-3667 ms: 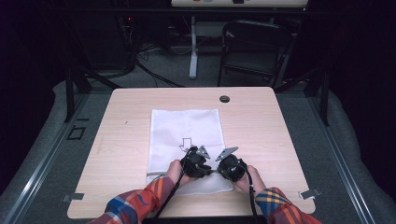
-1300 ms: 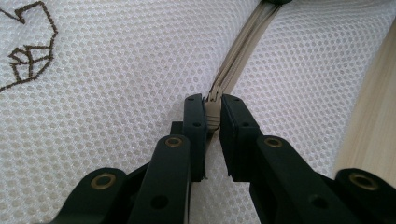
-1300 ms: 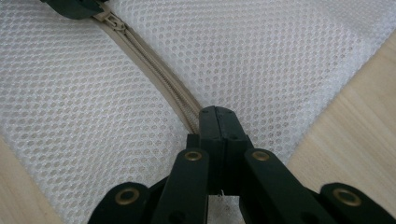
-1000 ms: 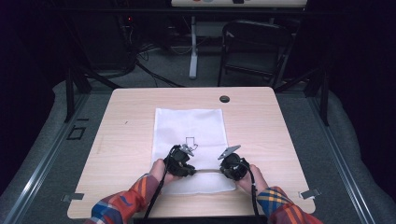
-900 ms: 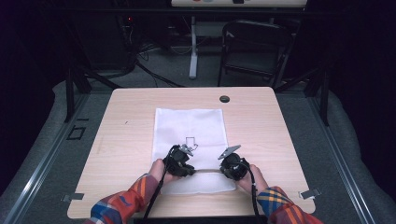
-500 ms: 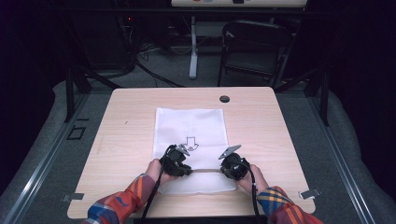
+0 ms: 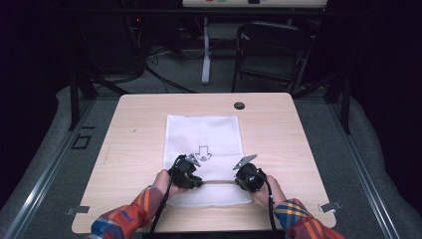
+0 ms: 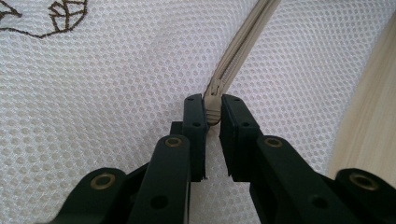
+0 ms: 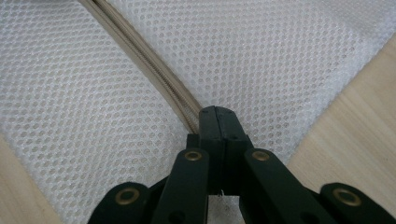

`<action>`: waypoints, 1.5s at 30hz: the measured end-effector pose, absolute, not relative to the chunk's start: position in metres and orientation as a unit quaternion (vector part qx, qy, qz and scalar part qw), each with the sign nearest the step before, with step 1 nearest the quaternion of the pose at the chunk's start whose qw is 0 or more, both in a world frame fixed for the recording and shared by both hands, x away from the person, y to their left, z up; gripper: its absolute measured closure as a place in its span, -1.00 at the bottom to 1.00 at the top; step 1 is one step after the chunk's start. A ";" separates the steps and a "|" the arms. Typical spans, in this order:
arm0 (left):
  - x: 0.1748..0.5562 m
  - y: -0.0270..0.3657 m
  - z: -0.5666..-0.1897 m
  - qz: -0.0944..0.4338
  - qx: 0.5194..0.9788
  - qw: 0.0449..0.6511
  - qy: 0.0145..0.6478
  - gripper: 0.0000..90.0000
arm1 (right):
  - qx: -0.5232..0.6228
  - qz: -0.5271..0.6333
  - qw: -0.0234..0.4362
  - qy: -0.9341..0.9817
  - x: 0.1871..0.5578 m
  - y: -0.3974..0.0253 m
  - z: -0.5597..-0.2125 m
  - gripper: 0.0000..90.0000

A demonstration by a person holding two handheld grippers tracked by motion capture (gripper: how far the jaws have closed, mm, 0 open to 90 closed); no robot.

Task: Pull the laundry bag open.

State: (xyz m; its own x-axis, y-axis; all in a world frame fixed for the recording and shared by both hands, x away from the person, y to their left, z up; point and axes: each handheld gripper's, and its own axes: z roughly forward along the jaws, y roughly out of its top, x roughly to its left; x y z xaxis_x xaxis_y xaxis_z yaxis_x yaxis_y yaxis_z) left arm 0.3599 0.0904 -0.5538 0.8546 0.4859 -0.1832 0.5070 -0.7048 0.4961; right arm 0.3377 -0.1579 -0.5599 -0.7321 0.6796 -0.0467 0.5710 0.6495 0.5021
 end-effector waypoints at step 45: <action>0.355 0.080 -0.563 -0.002 0.923 0.295 0.248 0.72 | 0.354 0.223 0.125 0.900 0.337 -0.161 -0.559 1.00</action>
